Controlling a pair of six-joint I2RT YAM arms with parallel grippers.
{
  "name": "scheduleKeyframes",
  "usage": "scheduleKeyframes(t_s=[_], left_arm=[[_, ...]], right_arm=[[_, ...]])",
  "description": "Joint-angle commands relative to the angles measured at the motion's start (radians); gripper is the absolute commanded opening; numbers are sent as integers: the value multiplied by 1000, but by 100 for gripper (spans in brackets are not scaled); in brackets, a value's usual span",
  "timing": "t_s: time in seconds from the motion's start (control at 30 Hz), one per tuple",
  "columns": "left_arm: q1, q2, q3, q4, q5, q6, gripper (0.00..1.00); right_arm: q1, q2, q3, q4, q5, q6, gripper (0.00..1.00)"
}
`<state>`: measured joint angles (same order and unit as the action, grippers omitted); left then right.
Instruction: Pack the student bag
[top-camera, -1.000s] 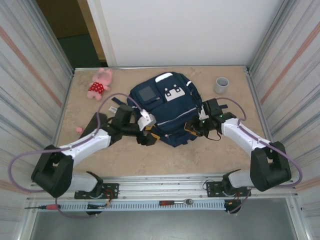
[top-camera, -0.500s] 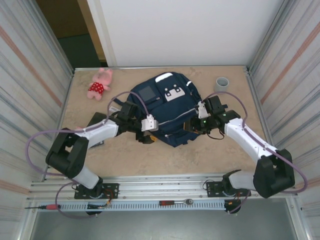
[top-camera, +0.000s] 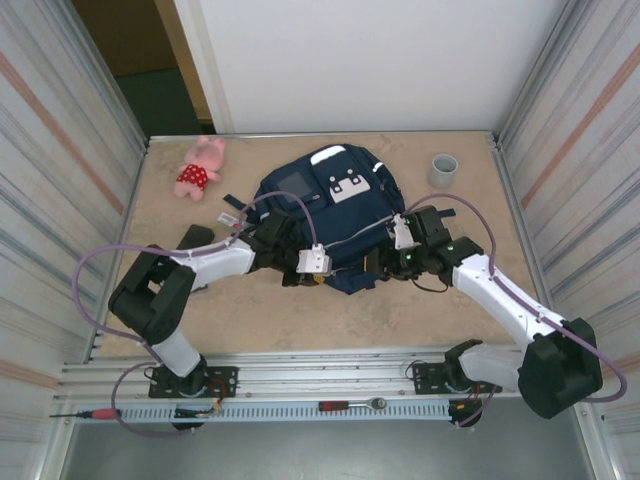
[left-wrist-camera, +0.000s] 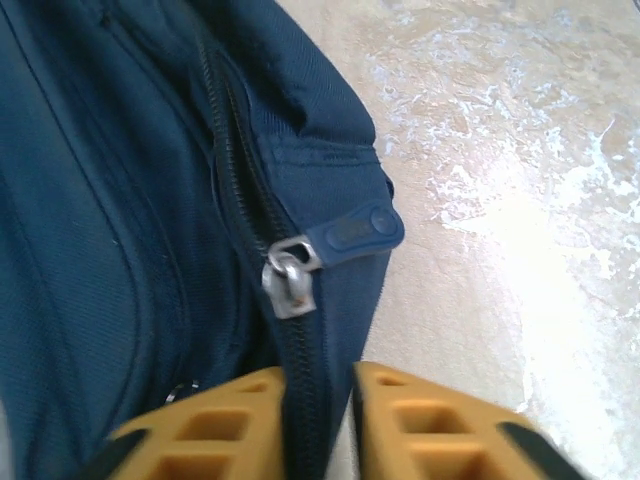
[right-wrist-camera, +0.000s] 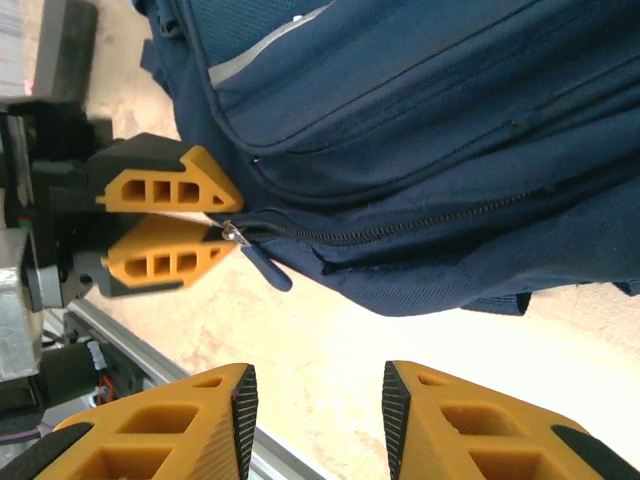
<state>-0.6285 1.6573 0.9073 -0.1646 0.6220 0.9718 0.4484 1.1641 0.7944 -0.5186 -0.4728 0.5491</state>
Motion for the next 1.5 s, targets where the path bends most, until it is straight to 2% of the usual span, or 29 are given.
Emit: scheduleKeyframes(t_s=[0.0, 0.17, 0.27, 0.47, 0.7, 0.87, 1.07, 1.17, 1.27, 1.33, 1.47], left_arm=[[-2, -13, 33, -71, 69, -35, 11], [-4, -37, 45, -93, 117, -104, 1], [-3, -46, 57, -105, 141, -136, 0], [6, -48, 80, -86, 223, -222, 0], [12, -54, 70, -44, 256, -270, 0], [18, -62, 67, -28, 266, -284, 0], [27, -58, 64, -3, 265, -298, 0], [26, -52, 65, 3, 272, -304, 0], [26, -50, 69, 8, 271, -307, 0], [27, -49, 69, 9, 270, -307, 0], [27, -51, 71, 15, 275, -312, 0]], right_arm=[[44, -27, -1, 24, 16, 24, 38], [168, -22, -37, 151, 85, 93, 43], [231, 13, -33, 188, 148, 109, 45], [268, 99, -21, 243, 209, 75, 48], [274, 174, 4, 298, 255, 62, 50], [281, 209, 22, 291, 269, 40, 43], [301, 200, 38, 263, 272, 31, 24], [305, 207, 44, 255, 278, 32, 19], [311, 212, 49, 259, 266, 32, 19], [313, 222, 58, 253, 275, 32, 24], [323, 266, 102, 169, 382, 41, 25]])
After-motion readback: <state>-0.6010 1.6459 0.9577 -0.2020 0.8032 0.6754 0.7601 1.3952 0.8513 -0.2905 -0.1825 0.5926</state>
